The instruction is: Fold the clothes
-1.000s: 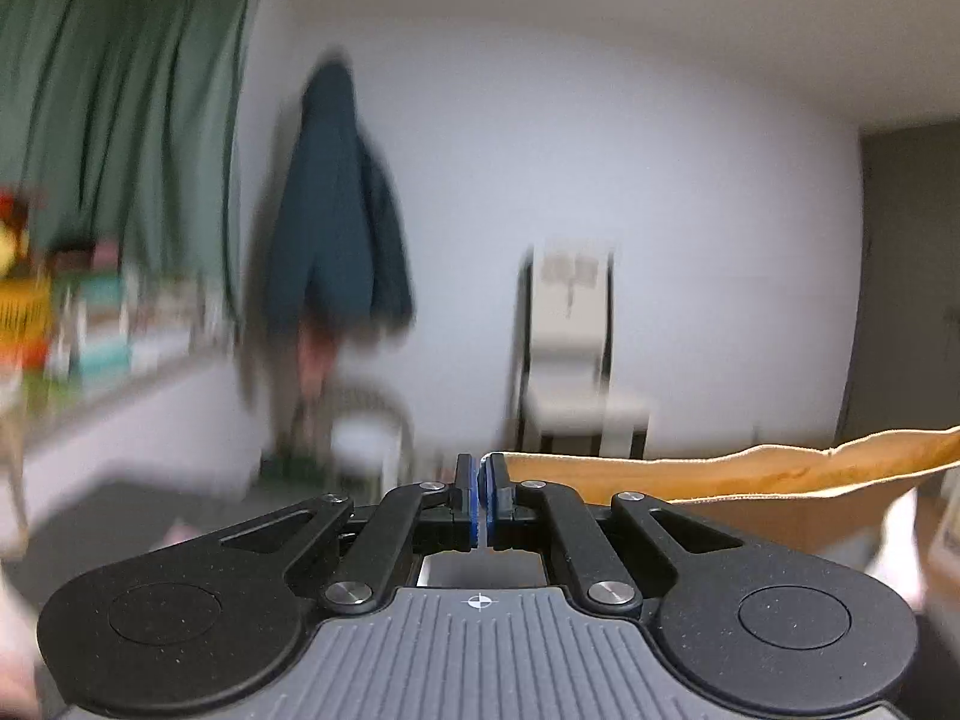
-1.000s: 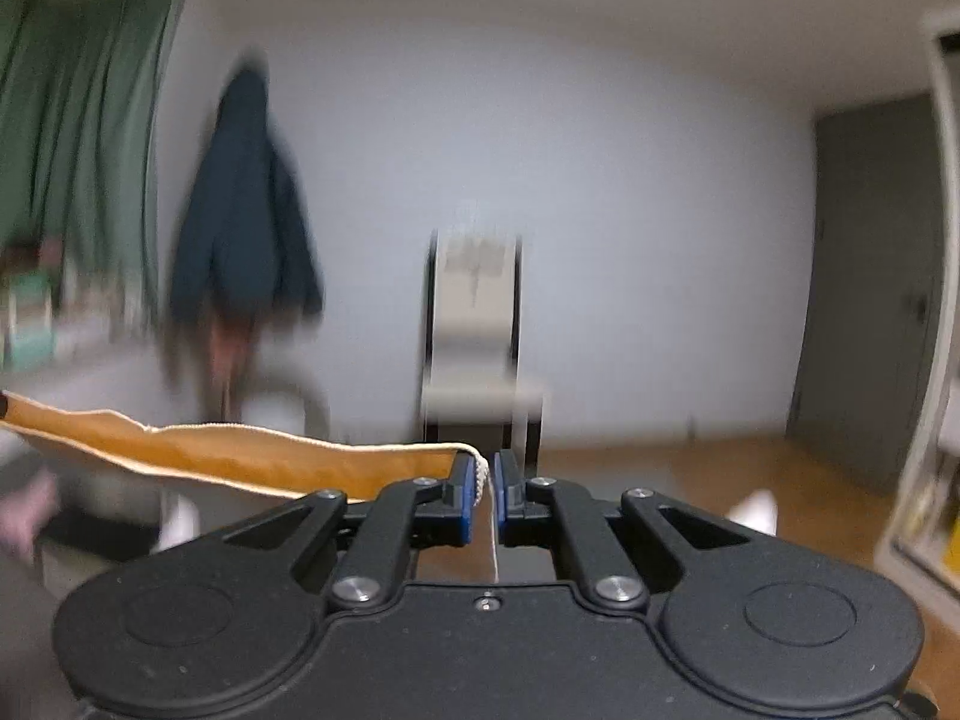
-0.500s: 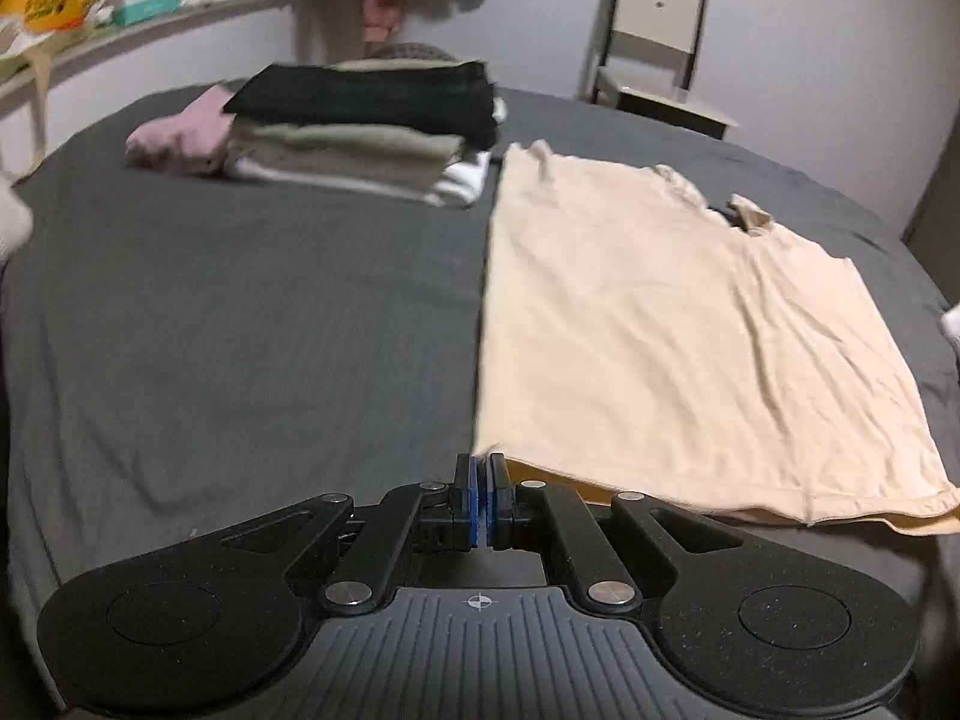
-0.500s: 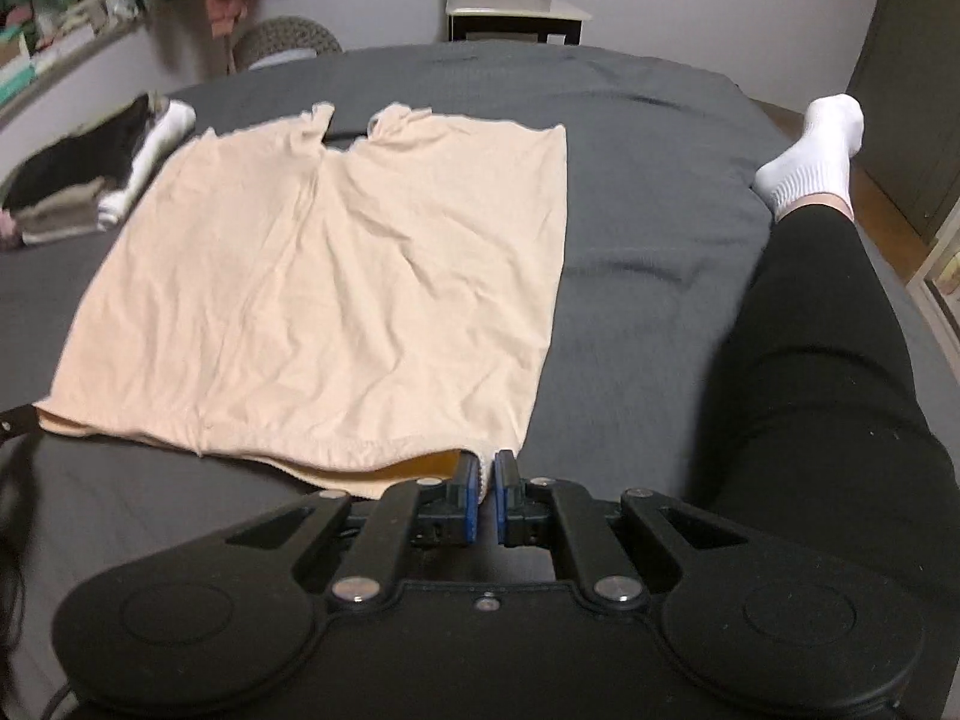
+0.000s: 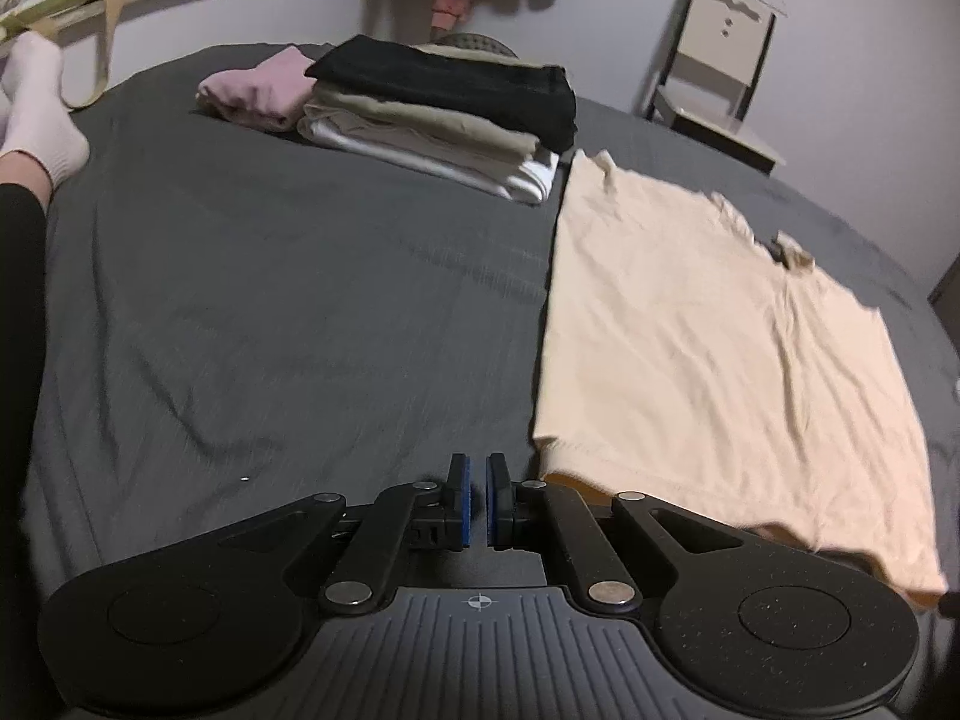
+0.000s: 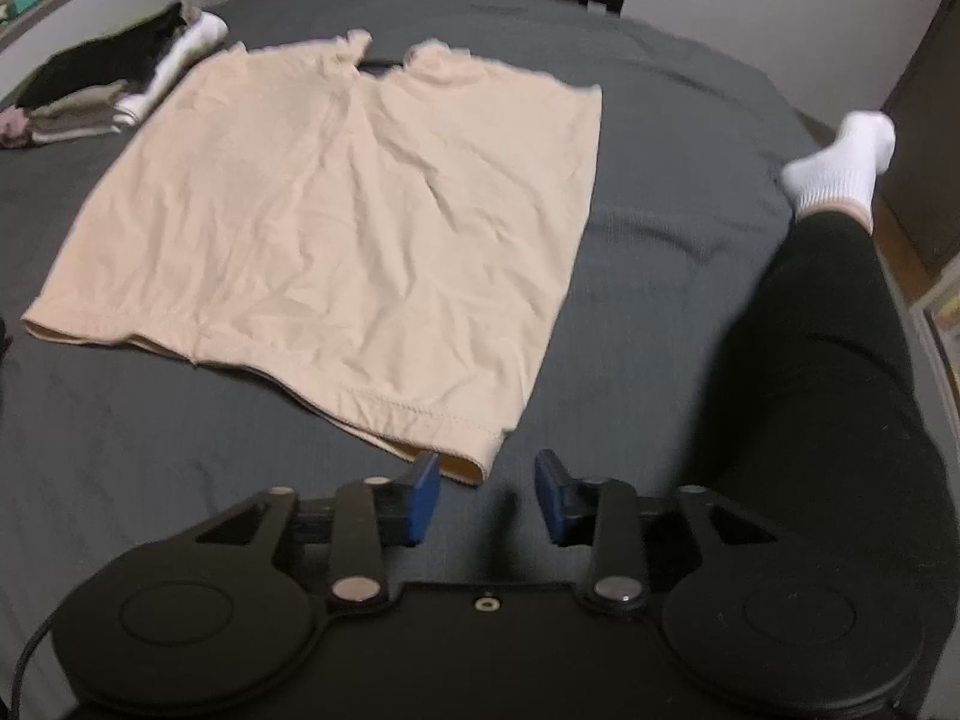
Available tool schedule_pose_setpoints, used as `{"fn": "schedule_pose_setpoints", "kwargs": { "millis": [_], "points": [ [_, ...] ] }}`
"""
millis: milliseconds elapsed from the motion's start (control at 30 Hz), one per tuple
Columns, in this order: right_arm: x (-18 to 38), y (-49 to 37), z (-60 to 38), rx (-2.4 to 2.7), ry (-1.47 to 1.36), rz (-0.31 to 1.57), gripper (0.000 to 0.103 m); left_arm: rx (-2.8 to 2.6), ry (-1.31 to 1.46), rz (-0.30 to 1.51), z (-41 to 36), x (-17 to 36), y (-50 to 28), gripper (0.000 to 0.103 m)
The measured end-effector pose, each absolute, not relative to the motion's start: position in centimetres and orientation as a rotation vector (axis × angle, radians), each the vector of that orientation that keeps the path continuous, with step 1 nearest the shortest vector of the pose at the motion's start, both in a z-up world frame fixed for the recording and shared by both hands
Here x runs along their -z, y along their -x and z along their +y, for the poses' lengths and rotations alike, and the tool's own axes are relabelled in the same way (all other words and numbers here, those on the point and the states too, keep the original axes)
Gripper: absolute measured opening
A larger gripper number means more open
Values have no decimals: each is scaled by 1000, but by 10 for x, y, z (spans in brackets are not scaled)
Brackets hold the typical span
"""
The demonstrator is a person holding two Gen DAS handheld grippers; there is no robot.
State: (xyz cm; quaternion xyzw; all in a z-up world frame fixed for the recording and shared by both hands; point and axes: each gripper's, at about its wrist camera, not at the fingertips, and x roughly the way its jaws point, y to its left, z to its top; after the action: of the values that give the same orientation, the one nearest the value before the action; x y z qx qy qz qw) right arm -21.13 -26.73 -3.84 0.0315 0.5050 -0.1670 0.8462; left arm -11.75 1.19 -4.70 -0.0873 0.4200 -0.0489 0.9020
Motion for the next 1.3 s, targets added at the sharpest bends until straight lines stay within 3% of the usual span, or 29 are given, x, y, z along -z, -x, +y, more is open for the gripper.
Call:
{"fn": "schedule_pose_setpoints", "kwargs": {
  "millis": [100,200,300,367,433,500,567,700,967,1300],
  "points": [
    [22,218,-269,320,-101,968,56,144,223,852,6,39,117,2],
    [5,222,-281,296,-158,854,57,226,244,817,-10,31,119,8],
    [-7,216,-305,297,-266,759,59,318,201,770,-35,27,124,27],
    [-14,216,-327,278,-380,679,60,380,150,728,-55,25,129,57],
    [-21,221,-352,225,-517,569,63,450,79,665,-75,23,137,67],
    [-26,231,-373,157,-629,461,78,547,-25,595,-97,22,146,67],
    [-30,246,-385,73,-677,375,82,620,-144,536,-118,21,155,67],
    [-32,275,-400,-42,-766,274,102,738,-365,445,-158,21,167,67],
    [-33,296,-406,-63,-733,279,102,905,-637,404,-228,34,188,67],
    [-31,293,-402,-101,-705,299,102,994,-806,304,-251,48,222,67]
  ]
}}
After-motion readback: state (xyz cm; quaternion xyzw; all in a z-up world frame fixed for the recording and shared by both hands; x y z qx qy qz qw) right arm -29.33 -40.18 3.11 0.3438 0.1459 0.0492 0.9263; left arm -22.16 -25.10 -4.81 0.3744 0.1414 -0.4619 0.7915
